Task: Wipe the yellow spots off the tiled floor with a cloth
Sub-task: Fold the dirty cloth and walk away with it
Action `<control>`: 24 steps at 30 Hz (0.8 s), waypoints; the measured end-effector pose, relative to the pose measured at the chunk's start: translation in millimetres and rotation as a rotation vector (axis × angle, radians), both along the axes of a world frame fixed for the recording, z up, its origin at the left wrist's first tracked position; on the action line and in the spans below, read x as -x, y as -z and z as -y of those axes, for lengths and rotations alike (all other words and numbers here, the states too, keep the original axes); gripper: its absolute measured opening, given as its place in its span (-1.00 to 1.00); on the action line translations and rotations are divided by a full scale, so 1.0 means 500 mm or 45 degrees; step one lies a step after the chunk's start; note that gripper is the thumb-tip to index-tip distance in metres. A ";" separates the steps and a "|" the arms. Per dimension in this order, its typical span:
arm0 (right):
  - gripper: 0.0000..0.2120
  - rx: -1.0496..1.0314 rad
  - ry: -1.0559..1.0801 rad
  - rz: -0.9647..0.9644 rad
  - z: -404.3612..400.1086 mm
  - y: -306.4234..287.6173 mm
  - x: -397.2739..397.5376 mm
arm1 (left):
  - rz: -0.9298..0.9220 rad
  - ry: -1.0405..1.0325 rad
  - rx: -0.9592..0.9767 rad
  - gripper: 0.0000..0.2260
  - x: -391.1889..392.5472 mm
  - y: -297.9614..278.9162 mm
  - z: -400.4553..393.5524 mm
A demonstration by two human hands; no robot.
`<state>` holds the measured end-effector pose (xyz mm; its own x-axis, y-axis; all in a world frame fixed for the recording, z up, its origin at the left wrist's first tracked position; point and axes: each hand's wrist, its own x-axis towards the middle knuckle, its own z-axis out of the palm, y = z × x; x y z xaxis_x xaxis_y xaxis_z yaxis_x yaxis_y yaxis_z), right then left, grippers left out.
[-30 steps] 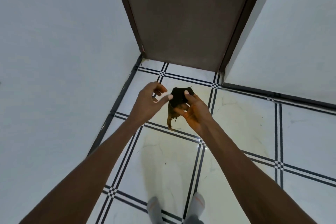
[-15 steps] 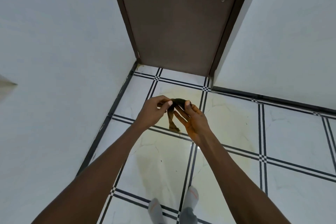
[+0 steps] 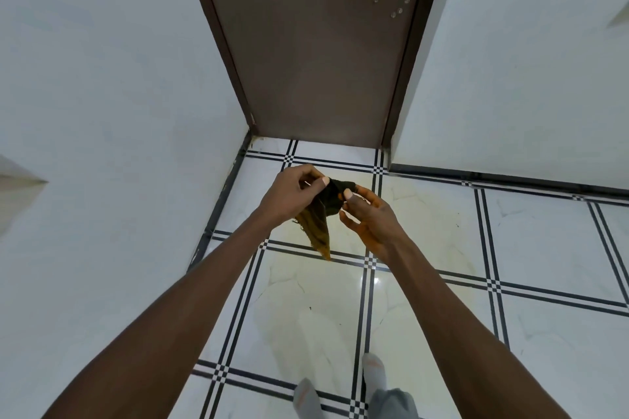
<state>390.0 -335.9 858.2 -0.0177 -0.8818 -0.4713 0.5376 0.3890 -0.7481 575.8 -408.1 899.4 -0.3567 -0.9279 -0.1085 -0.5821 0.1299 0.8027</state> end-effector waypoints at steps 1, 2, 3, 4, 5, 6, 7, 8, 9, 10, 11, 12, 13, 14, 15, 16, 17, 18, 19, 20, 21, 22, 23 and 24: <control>-0.77 -0.003 0.006 0.005 0.001 -0.004 0.004 | -0.018 0.002 -0.034 -0.79 0.000 -0.004 0.000; -0.78 -0.003 0.010 0.011 0.004 -0.008 0.009 | -0.040 -0.001 -0.074 -0.78 0.000 -0.008 0.001; -0.78 -0.004 0.013 0.016 0.007 -0.010 0.015 | -0.058 -0.015 -0.102 -0.76 0.002 -0.012 0.002; -0.77 -0.005 0.007 0.015 0.010 -0.012 0.022 | -0.070 -0.037 -0.118 -0.75 0.006 -0.017 0.004; -0.73 -0.006 -0.003 0.007 0.013 -0.015 0.026 | -0.082 -0.057 -0.126 -0.74 0.011 -0.021 0.006; -0.68 -0.004 -0.025 -0.006 0.014 -0.020 0.029 | -0.094 -0.078 -0.133 -0.73 0.016 -0.025 0.008; -0.61 0.000 -0.063 -0.020 0.018 -0.025 0.034 | -0.112 -0.107 -0.151 -0.73 0.024 -0.026 0.010; -0.54 0.010 -0.101 -0.029 0.020 -0.029 0.036 | -0.128 -0.127 -0.175 -0.73 0.033 -0.027 0.012; -0.51 0.015 -0.130 -0.037 0.020 -0.031 0.034 | -0.143 -0.134 -0.194 -0.72 0.040 -0.027 0.011; -0.52 0.025 -0.152 -0.050 0.023 -0.036 0.036 | -0.157 -0.136 -0.202 -0.72 0.052 -0.027 0.011; -0.56 0.042 -0.163 -0.073 0.025 -0.040 0.037 | -0.168 -0.136 -0.206 -0.73 0.062 -0.027 0.010; -0.60 0.058 -0.166 -0.099 0.028 -0.042 0.041 | -0.179 -0.138 -0.213 -0.74 0.074 -0.027 0.007; -0.63 0.074 -0.161 -0.118 0.031 -0.042 0.045 | -0.189 -0.137 -0.222 -0.76 0.082 -0.029 0.005; -0.67 0.079 -0.157 -0.120 0.033 -0.041 0.051 | -0.198 -0.137 -0.231 -0.78 0.089 -0.028 0.002; -0.70 0.075 -0.158 -0.103 0.033 -0.040 0.056 | -0.201 -0.141 -0.233 -0.78 0.096 -0.028 0.000; -0.73 0.064 -0.167 -0.075 0.034 -0.037 0.063 | -0.188 -0.159 -0.220 -0.78 0.103 -0.029 -0.001; -0.76 0.041 -0.169 -0.037 0.036 -0.032 0.070 | -0.169 -0.188 -0.199 -0.77 0.107 -0.030 -0.001; -0.79 0.009 -0.163 0.011 0.036 -0.027 0.079 | -0.155 -0.227 -0.170 -0.76 0.113 -0.033 -0.002; -0.82 -0.028 -0.150 0.066 0.037 -0.018 0.090 | -0.145 -0.265 -0.140 -0.75 0.116 -0.036 -0.001; -0.83 -0.070 -0.133 0.108 0.038 -0.006 0.101 | -0.136 -0.294 -0.107 -0.75 0.118 -0.041 0.002; -0.82 -0.123 -0.115 0.120 0.036 0.009 0.113 | -0.122 -0.318 -0.073 -0.74 0.121 -0.046 0.003; -0.82 -0.188 -0.096 0.106 0.034 0.024 0.126 | -0.099 -0.335 -0.037 -0.74 0.120 -0.052 0.007; -0.83 -0.259 -0.072 0.075 0.030 0.042 0.139 | -0.074 -0.346 0.008 -0.74 0.119 -0.058 0.011; -0.84 -0.323 -0.055 0.024 0.026 0.059 0.154 | -0.048 -0.356 0.059 -0.73 0.117 -0.066 0.014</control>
<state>312.8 -349.1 828.9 0.0279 -0.7349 -0.6776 0.5294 0.5859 -0.6136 517.3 -414.9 932.3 -0.0894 -0.9945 -0.0551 -0.5702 0.0057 0.8215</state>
